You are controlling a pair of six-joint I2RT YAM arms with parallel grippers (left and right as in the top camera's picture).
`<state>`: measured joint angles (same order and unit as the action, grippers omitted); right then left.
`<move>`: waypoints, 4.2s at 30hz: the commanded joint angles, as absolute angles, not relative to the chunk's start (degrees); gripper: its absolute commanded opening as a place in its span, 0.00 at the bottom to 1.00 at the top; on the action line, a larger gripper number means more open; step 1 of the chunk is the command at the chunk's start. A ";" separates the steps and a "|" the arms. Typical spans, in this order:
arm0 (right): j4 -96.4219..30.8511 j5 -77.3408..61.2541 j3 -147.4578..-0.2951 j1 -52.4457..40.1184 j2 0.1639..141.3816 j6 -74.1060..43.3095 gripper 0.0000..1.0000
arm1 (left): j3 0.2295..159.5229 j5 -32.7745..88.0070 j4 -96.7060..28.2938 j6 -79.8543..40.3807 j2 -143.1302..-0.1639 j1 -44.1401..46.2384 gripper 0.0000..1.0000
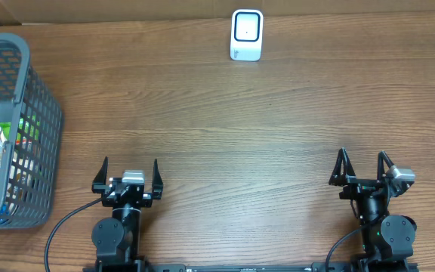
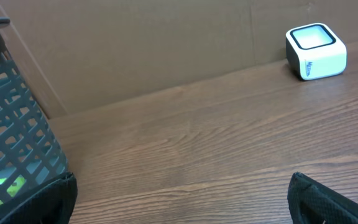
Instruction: Scan the item barcode
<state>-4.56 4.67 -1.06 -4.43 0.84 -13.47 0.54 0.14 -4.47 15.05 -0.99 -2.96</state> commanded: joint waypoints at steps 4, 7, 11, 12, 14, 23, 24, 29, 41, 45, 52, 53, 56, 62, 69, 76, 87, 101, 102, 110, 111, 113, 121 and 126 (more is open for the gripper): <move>-4.34 4.38 -0.47 -4.21 0.19 -13.45 1.00 | 0.30 -0.43 -4.45 16.32 -0.27 -2.61 1.00; -4.34 4.38 -0.47 -4.21 0.19 -13.45 1.00 | 0.30 -0.43 -4.45 16.32 -0.27 -2.61 1.00; -4.34 4.38 -0.47 -4.21 0.19 -13.45 1.00 | 0.30 -0.43 -4.45 16.29 -0.27 -2.61 1.00; -4.34 4.38 -0.47 -4.21 0.19 -13.45 1.00 | 0.30 -0.43 -4.45 16.29 -0.27 -2.61 1.00; -4.34 4.38 -0.47 -4.21 0.19 -13.47 1.00 | 0.30 -0.43 -4.45 16.29 -0.27 -2.61 1.00; -4.34 4.38 -0.47 -4.21 0.19 -13.47 1.00 | 0.30 -0.43 -4.45 16.32 -0.27 -2.61 1.00; -4.34 4.38 -0.47 -4.21 0.19 -13.45 1.00 | 0.30 -0.43 -4.45 16.32 -0.27 -2.61 1.00; -4.34 4.38 -0.47 -4.21 0.19 -13.45 1.00 | 0.30 -0.43 -4.45 16.32 -0.27 -2.61 1.00; -4.34 4.36 -0.47 -4.21 0.19 -13.45 1.00 | 0.30 -0.43 -4.45 16.29 -0.27 -2.61 1.00; -4.34 4.38 -0.47 -4.21 0.19 -13.45 1.00 | 0.30 -0.43 -4.45 16.29 -0.27 -2.61 1.00; -4.34 4.38 -0.47 -4.21 0.19 -13.45 1.00 | 0.30 -0.43 -4.45 16.29 -0.27 -2.61 1.00; -4.34 4.38 -0.47 -4.21 0.19 -13.45 1.00 | 0.30 -0.43 -4.45 16.32 -0.27 -2.61 1.00; -4.34 4.38 -0.47 -4.21 0.19 -13.45 1.00 | 0.30 -0.43 -4.45 16.32 -0.27 -2.61 1.00; -4.34 4.36 -0.47 -4.21 0.19 -13.45 1.00 | 0.30 -0.43 -4.45 16.29 -0.27 -2.61 1.00; -4.34 4.38 -0.47 -4.21 0.19 -13.45 1.00 | 0.30 -0.43 -4.45 16.32 -0.27 -2.61 1.00; -3.88 8.95 -0.47 -4.10 0.19 -13.06 1.00 | 0.30 -0.43 -4.45 16.32 -0.27 -2.61 1.00; -3.97 7.88 -0.47 -4.10 0.19 -13.47 1.00 | 0.30 -2.00 -4.23 16.73 -0.27 -2.61 1.00; -3.97 7.90 -0.47 -4.10 0.19 -13.43 1.00 | 0.30 -3.29 -4.16 21.76 -0.27 -2.63 1.00; -3.97 7.88 -0.47 -4.10 0.19 -13.43 1.00 | 0.30 -3.33 -4.16 21.78 -0.27 -2.63 1.00; -3.53 5.39 -0.54 -4.10 0.19 -13.45 1.00 | 0.82 4.75 -1.85 19.77 -0.27 -2.61 1.00; -3.53 4.62 -0.80 -4.10 0.19 -13.45 1.00 | 1.50 6.92 -1.98 18.79 -0.27 -2.61 0.99; -3.55 4.12 -1.67 -4.10 0.19 -13.47 1.00 | 3.79 10.37 -3.09 17.43 -0.27 -2.61 1.00; -3.60 1.34 -8.27 -4.10 3.95 -13.43 1.00 | 20.99 14.11 -14.87 16.29 -6.68 -2.61 1.00; -4.12 -0.60 -15.46 -4.10 12.12 -13.43 1.00 | 35.64 17.63 -25.04 16.32 -19.57 -2.61 1.00</move>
